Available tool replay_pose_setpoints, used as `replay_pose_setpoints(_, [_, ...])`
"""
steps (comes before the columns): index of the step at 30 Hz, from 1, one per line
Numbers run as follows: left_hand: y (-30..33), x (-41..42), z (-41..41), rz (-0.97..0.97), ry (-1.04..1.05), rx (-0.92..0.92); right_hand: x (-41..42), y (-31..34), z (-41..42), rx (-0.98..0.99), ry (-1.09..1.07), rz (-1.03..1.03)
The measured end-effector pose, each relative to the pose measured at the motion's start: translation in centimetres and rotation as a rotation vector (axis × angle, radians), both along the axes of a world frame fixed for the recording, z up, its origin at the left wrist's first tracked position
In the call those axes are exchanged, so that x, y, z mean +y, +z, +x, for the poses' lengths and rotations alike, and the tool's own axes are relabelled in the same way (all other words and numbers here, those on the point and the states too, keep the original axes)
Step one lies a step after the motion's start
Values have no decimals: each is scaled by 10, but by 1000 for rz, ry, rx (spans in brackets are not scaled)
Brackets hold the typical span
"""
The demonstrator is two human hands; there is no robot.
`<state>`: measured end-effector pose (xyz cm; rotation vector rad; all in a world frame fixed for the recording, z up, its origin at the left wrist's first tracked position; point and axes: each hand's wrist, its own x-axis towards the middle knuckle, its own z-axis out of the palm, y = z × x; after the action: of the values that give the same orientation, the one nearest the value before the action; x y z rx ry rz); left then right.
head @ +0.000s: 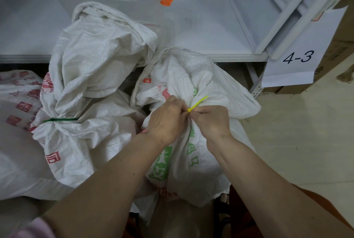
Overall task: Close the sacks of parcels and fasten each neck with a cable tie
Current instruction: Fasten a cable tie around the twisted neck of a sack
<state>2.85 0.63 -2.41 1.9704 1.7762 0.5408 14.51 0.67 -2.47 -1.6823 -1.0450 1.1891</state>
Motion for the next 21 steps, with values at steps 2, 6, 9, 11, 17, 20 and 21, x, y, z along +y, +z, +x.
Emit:
replay_pose_setpoints(2, [2,1,-1,-2,-13,46,1,1,0,-38,48,0])
replay_pose_setpoints(6, [-1,3,-4,21,-49,12,3,3,4,-219,134,63])
replay_pose_setpoints(9, [-6,4,-6,77,-34,-98,3,6,6,-385,187,131])
replay_pose_setpoints(11, [-9,5,-7,109,-33,-146,3,7,7,-446,235,166])
replay_pose_setpoints(17, [-14,6,-16,193,-93,-174,7,20,13,-626,441,137])
replay_pose_setpoints(20, [-15,5,-18,231,-118,-177,11,29,15,-749,499,117])
replay_pose_setpoints(21, [-15,5,-17,242,-123,-176,11,31,15,-795,511,127])
